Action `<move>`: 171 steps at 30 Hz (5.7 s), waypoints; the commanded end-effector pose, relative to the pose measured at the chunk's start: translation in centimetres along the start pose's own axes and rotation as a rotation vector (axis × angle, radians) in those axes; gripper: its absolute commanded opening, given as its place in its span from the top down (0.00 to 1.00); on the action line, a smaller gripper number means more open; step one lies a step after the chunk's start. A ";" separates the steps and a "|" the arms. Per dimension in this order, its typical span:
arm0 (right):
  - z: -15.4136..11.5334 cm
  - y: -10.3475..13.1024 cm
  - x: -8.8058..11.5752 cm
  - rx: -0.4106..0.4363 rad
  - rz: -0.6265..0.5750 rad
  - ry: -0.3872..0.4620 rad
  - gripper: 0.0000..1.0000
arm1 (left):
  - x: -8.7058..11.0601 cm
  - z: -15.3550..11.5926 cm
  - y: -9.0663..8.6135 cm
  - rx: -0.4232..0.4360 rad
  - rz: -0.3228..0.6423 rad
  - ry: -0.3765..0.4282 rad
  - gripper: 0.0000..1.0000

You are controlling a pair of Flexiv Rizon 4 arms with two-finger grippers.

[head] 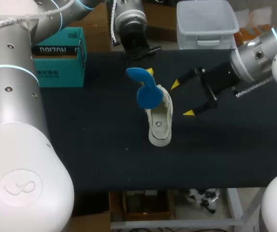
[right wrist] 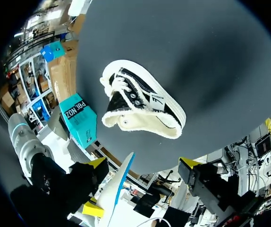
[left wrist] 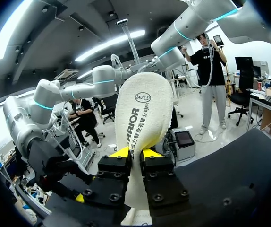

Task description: Open the shoe tongue, take the insole out of the shoe, put the insole back into the shoe, and pack the shoe into the shoebox

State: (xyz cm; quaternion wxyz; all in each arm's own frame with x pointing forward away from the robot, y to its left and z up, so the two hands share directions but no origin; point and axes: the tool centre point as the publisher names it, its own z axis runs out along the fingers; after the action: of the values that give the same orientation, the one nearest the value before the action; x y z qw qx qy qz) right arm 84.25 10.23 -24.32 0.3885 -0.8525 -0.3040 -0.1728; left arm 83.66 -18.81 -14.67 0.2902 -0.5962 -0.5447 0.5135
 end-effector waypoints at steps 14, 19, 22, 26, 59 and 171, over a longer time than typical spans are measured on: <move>1.1 0.4 1.1 0.174 0.090 0.055 0.00 | -0.6 2.9 1.8 -0.074 0.081 -0.129 1.00; 1.5 0.2 1.4 0.211 0.135 0.037 0.00 | -1.3 3.4 2.3 -0.138 0.112 -0.190 1.00; 1.8 0.4 1.2 0.231 0.157 0.035 0.16 | -1.7 3.7 2.7 -0.152 0.122 -0.197 1.00; 2.2 0.7 1.2 0.252 0.167 0.042 0.52 | -1.9 3.8 3.1 -0.165 0.131 -0.212 1.00; 2.9 0.7 1.4 0.316 0.188 0.055 1.00 | -2.5 3.4 5.4 -0.183 0.141 -0.302 1.00; 7.1 -0.1 -2.2 0.260 0.184 0.412 1.00 | 4.8 3.0 8.0 -0.087 -0.085 -0.970 0.00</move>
State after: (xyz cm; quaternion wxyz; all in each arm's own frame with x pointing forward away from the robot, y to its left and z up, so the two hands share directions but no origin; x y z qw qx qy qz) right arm 83.36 14.32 -29.55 0.5610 -0.7725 -0.1769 -0.2394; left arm 83.64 -16.72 -24.46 0.0620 -0.3346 -0.6508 0.6787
